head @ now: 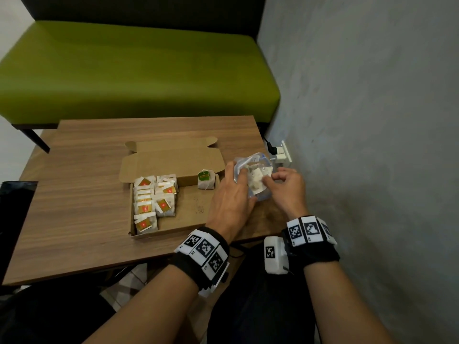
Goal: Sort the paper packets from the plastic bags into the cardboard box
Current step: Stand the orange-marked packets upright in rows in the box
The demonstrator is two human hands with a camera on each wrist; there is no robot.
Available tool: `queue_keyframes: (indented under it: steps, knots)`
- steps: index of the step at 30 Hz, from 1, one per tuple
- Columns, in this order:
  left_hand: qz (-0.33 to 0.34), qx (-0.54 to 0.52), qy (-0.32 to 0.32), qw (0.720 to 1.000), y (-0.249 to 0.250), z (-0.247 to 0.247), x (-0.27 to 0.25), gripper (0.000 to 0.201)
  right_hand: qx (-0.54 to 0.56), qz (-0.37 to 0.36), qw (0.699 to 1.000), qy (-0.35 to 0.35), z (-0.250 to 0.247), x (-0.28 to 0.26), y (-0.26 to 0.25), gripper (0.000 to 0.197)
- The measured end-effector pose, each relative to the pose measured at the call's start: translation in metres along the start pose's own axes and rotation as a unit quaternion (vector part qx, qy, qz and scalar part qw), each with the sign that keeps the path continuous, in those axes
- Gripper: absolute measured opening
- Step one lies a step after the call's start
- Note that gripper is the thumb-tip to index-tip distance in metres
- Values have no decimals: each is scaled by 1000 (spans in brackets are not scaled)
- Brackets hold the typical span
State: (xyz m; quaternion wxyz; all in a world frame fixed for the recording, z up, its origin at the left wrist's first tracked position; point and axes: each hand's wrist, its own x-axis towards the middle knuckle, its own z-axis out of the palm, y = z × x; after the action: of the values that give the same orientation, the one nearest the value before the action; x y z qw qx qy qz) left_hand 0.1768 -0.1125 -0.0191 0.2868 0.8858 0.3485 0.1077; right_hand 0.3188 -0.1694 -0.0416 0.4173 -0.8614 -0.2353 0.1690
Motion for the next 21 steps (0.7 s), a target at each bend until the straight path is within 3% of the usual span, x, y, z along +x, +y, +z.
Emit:
queue_keyframes:
  steps: [5, 12, 16, 21]
  knots:
    - [69, 8, 64, 995, -5, 0, -7, 69, 117, 7, 992, 47, -12, -9, -13, 13]
    - [162, -25, 149, 975, -14, -3, -6, 55, 297, 70, 950, -66, -23, -32, -46, 5]
    - [195, -5, 224, 955, -28, -5, -8, 39, 325, 108, 929, -140, -16, -37, -55, 6]
    - [189, 22, 263, 946, -43, -15, -11, 27, 340, 146, 913, -173, -3, -44, -59, 18]
